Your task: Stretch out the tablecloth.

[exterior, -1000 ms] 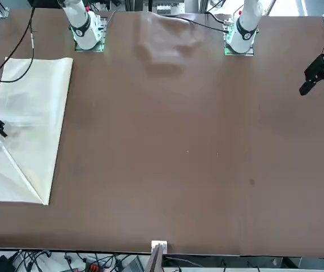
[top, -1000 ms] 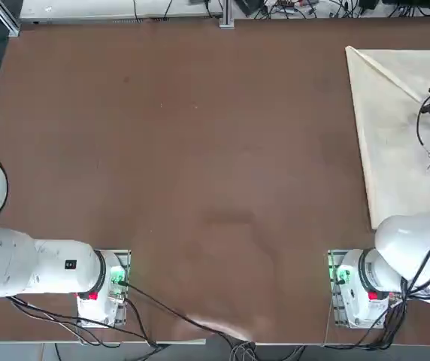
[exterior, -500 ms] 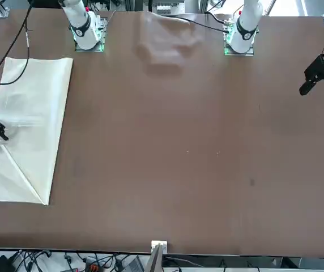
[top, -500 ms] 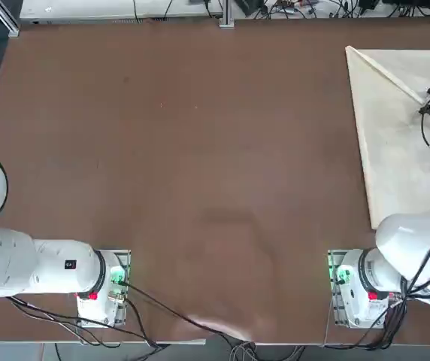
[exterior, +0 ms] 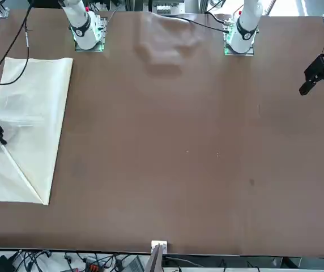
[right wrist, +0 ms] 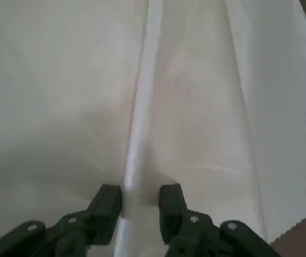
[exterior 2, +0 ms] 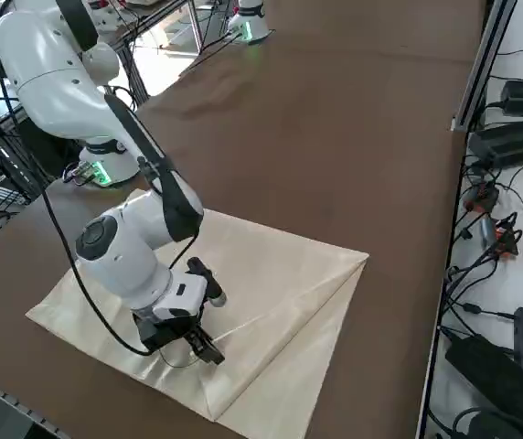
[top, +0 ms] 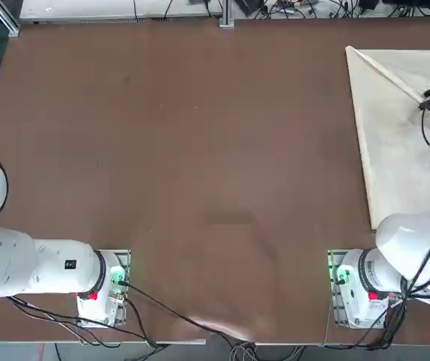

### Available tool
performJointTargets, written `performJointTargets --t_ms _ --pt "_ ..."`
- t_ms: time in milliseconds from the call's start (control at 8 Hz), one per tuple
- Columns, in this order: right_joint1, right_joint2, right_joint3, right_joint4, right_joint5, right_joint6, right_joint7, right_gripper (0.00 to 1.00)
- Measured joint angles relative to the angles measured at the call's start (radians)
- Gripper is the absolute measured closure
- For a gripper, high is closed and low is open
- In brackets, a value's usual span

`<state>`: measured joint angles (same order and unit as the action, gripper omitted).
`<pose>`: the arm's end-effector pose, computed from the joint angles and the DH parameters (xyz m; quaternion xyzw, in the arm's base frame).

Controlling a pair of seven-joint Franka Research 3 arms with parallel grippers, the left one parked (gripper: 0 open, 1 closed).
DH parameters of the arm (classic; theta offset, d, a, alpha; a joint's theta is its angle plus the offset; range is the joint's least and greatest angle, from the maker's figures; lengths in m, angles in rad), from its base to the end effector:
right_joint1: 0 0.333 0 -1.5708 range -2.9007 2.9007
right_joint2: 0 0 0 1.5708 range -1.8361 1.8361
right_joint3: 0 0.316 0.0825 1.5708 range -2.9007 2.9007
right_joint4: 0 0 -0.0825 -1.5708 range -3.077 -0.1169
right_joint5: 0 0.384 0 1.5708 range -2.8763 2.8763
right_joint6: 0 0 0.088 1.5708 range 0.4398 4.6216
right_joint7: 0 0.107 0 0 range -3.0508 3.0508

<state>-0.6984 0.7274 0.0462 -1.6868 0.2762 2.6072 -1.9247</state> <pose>0.5465 -0.4295 0.1938 0.8616 0.4894 0.1184 0.0641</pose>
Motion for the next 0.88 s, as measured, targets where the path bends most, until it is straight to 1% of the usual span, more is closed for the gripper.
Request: performJointTargets --t_ms 125,250,375,625,875 --pt "0.000 0.000 0.002 0.001 0.000 0.000 0.000 0.58" --pt "0.000 0.000 0.002 0.002 0.001 0.000 0.000 0.78" --pt "0.000 0.000 0.002 0.002 0.024 0.001 0.000 0.97" --pt "0.000 0.000 0.002 0.003 0.085 0.001 0.000 0.98" --pt "0.002 0.000 0.005 0.003 0.119 0.001 0.018 0.98"
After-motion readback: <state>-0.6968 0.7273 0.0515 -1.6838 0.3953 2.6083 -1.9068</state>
